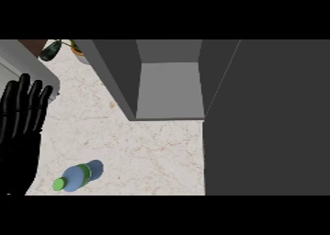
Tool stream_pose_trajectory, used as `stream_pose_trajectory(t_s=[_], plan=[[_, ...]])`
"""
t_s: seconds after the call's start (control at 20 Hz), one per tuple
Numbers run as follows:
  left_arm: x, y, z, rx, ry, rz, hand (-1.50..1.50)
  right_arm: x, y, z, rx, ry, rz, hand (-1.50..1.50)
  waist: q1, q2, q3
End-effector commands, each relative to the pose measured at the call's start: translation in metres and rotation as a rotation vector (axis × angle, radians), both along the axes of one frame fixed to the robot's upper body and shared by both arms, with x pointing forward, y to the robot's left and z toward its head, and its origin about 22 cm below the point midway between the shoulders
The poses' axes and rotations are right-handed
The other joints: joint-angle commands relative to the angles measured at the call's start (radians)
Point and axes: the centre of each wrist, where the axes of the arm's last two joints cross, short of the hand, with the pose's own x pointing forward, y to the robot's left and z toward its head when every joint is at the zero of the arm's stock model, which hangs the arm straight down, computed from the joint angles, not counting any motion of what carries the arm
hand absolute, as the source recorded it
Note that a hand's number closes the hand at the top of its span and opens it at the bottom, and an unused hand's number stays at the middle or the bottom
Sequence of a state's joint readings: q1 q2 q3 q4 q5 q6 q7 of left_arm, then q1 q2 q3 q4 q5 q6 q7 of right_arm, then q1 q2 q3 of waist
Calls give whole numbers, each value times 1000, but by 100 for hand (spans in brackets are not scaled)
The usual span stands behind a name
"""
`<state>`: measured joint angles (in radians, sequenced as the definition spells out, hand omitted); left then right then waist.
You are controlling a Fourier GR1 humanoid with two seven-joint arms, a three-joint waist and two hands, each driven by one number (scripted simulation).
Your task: Pick up the bottled water, place it into the cabinet and close the cabinet
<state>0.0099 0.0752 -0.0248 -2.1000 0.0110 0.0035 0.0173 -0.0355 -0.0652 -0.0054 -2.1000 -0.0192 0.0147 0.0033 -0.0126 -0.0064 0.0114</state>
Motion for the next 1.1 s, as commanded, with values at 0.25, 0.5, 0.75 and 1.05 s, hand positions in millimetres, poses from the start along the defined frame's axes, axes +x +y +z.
stream_pose_trajectory(t_s=[0.25,0.5,0.75,1.05], plan=[[-96,34,7,43,-209,19,-150,-44,-23,-9,-65,47,-62,-150,47,-11,-14],[-133,35,-7,-162,-27,-55,-150,-53,11,-3,-21,129,179,-150,43,-3,-13],[-157,39,-3,-174,-39,-55,-150,-84,29,17,-16,137,205,-150,28,-1,-12],[-189,42,-16,-170,-1,-6,-150,-88,29,23,-36,134,208,-150,32,0,-11]])
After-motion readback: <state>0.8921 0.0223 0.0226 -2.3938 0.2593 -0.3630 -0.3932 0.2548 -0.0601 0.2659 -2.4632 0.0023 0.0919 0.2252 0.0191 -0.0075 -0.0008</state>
